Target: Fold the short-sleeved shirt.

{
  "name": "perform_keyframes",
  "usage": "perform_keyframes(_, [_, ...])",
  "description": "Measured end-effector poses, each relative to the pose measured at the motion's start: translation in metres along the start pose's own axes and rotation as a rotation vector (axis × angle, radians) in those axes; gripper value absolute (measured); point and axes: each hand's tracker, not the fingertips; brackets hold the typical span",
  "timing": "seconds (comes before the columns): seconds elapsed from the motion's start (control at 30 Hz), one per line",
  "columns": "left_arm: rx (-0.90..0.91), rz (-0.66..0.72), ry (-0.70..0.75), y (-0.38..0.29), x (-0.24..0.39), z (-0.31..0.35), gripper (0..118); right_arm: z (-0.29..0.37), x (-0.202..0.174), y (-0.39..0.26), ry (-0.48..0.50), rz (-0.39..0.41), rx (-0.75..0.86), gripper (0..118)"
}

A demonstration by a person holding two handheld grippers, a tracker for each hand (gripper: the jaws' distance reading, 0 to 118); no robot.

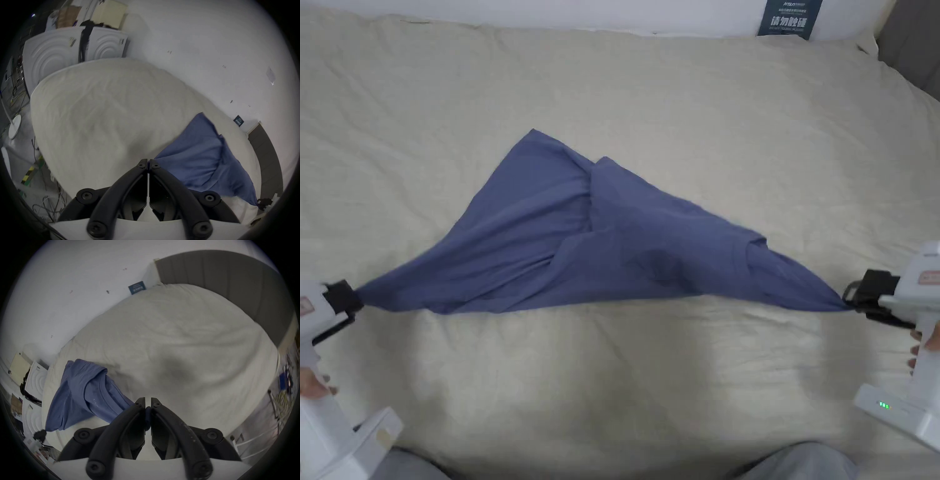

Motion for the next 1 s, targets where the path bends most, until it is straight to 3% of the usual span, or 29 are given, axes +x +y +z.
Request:
perform_keyframes(0.1, [-0.014, -0.085, 0.067, -0.019, -0.013, 0.004, 1, 0.011, 0.022, -0.017, -0.005, -0.012, 0.013, 9])
perform_keyframes(0.23, [-0.024, -0.046, 0.105, -0.021, -0.041, 0.012, 0, 0.028, 0.047, -0.025, -0.032, -0.007, 0.021, 9])
perform_keyframes(0.33, [0.024, -0.066, 0.238, -0.011, -0.063, 0.019, 0, 0.04, 0.065, -0.022, -0.06, -0.002, 0.034, 9])
perform_keyframes(0.5, [0.041, 0.122, 0.205, -0.003, -0.085, 0.042, 0, 0.042, 0.065, -0.024, -0.06, -0.008, -0.001, 9])
perform_keyframes(0.53, [0.057, 0.116, 0.2, -0.003, -0.085, 0.045, 4, 0.043, 0.06, -0.025, -0.1, 0.015, 0.01, 20])
perform_keyframes(0.57, [0.061, 0.105, 0.201, -0.002, -0.082, 0.049, 16, 0.044, 0.057, -0.024, -0.135, 0.052, 0.03, 43])
perform_keyframes(0.6, [0.068, 0.093, 0.181, -0.001, -0.078, 0.052, 38, 0.045, 0.055, -0.022, -0.157, 0.074, 0.044, 75])
perform_keyframes(0.63, [0.073, 0.059, 0.138, 0.0, -0.072, 0.054, 79, 0.051, 0.05, -0.021, -0.155, 0.09, 0.072, 109])
perform_keyframes(0.67, [0.079, 0.038, 0.117, 0.001, -0.067, 0.057, 102, 0.059, 0.044, -0.019, -0.151, 0.1, 0.116, 118])
perform_keyframes(0.7, [0.14, -0.011, 0.091, 0.0, -0.051, 0.067, 115, 0.07, 0.038, -0.017, -0.134, 0.125, 0.18, 118])
perform_keyframes(0.73, [0.192, -0.056, 0.074, 0.0, -0.038, 0.075, 118, 0.081, 0.029, -0.015, -0.111, 0.169, 0.223, 118])
perform_keyframes(0.83, [0.29, -0.199, 0.018, 0.008, -0.004, 0.094, 118, 0.118, -0.003, -0.013, -0.104, 0.303, 0.375, 118])
perform_keyframes(0.87, [0.321, -0.235, -0.003, 0.004, -0.032, 0.078, 118, 0.131, -0.014, -0.016, -0.082, 0.341, 0.447, 118])
perform_keyframes(1.0, [0.485, -0.402, -0.078, 0.002, -0.009, 0.086, 118, 0.169, -0.045, -0.032, 0.01, 0.386, 0.67, 118])
